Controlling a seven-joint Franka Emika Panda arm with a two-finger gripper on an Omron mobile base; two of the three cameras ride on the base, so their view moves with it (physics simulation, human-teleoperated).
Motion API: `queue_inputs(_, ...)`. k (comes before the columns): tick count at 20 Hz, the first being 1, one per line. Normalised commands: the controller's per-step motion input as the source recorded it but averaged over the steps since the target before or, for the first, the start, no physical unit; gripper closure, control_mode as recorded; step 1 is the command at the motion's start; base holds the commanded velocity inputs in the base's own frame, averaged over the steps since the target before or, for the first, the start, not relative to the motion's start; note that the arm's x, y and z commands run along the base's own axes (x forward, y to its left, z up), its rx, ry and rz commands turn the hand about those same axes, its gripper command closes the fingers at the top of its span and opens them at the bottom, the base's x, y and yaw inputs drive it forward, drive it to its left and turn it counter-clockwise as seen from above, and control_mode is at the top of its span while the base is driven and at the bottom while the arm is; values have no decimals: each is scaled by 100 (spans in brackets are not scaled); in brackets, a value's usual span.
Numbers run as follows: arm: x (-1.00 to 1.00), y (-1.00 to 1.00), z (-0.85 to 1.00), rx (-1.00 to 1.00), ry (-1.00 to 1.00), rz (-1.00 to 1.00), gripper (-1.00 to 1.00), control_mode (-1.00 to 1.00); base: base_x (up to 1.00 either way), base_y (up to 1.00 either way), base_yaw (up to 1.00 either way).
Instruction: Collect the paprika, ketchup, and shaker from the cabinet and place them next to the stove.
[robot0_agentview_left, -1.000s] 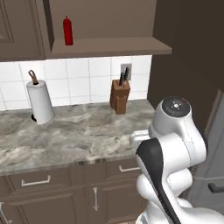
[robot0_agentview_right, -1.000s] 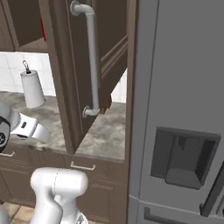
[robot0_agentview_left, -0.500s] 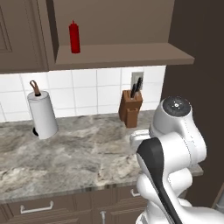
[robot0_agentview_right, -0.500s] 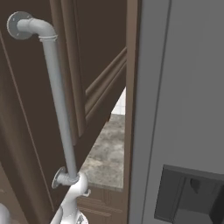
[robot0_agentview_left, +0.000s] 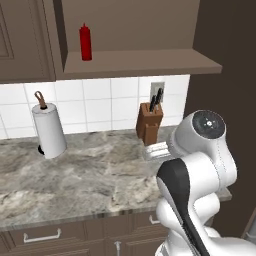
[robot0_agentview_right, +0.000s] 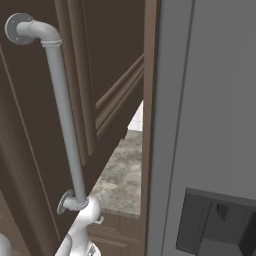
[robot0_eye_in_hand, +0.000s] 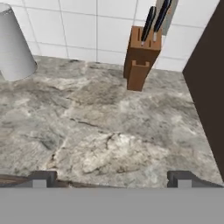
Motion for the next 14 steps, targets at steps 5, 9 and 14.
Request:
queue_inputs(5,45,9,60,0,-32,26,-100,-100,0,0,0)
queue_inputs(9,47,10,67,0,-29,22,-100,-100,0,0,0)
queue_inputs(14,40,34,82,-7,-24,11,-100,-100,0,0,0)
